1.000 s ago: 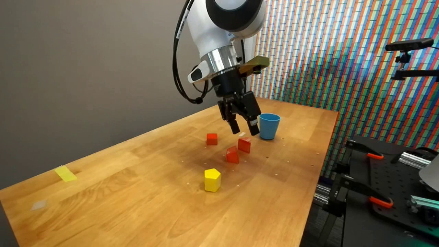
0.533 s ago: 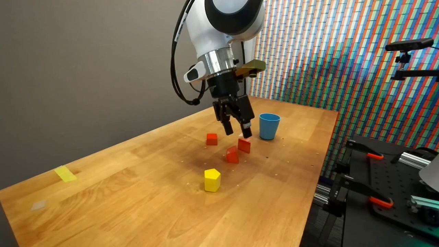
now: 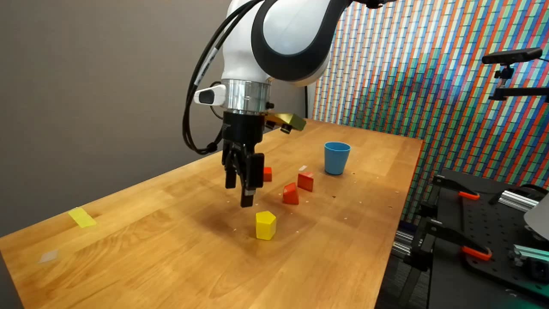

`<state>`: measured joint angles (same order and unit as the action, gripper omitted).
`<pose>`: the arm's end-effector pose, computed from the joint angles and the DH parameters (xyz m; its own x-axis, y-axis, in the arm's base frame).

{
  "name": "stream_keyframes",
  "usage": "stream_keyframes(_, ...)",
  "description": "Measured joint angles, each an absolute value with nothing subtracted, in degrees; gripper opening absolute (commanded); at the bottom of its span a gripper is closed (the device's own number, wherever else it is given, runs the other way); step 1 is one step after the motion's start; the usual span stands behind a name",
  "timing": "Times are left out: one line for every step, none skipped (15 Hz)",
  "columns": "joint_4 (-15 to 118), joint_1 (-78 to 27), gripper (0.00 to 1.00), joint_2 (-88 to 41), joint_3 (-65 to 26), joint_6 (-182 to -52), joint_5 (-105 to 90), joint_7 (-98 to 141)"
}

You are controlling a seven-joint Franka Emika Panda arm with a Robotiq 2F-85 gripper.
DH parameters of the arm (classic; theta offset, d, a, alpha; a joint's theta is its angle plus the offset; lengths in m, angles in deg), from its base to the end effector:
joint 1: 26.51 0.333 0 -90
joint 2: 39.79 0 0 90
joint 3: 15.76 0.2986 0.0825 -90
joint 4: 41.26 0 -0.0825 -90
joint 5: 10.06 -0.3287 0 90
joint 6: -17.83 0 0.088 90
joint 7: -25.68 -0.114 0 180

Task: Place the yellow block inside the light blue cup

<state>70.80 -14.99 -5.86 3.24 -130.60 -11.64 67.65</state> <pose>0.5078 0.2880 0.2151 0.3812 0.9071 0.1786 0.9240 -0.3677 -0.1049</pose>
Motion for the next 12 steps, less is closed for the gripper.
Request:
stream_keyframes(71.1, -15.0, 1.00, -4.9, 4.4, -132.7, -12.2, 67.2)
stream_keyframes(71.4, -15.1, 1.00, -4.0, 5.3, -134.5, -12.8, 66.6)
stream_keyframes(71.9, -15.1, 1.00, -3.1, 6.1, -136.4, -13.1, 65.7)
stream_keyframes(72.5, -15.1, 1.00, -2.3, 6.7, -138.3, -13.2, 64.8)
stream_keyframes(73.2, -15.0, 1.00, -1.5, 7.0, -140.7, -13.2, 63.6)
stream_keyframes(73.8, -15.0, 1.00, -1.0, 7.0, -143.1, -13.0, 62.4)
stream_keyframes(74.6, -14.8, 1.00, -0.5, 6.8, -145.5, -12.5, 61.0)
stream_keyframes(75.3, -14.6, 1.00, -0.2, 6.3, -147.4, -11.5, 59.2)
stream_keyframes(76.0, -14.3, 1.00, -0.1, 5.5, -149.0, -10.3, 57.1)
stream_keyframes(76.6, -13.7, 1.00, -0.1, 4.4, -150.4, -9.0, 54.9)
stream_keyframes(77.2, -13.2, 1.00, -0.1, 3.4, -151.3, -8.0, 52.6)
stream_keyframes(77.5, -12.6, 1.00, -0.2, 2.4, -152.1, -7.1, 50.3)
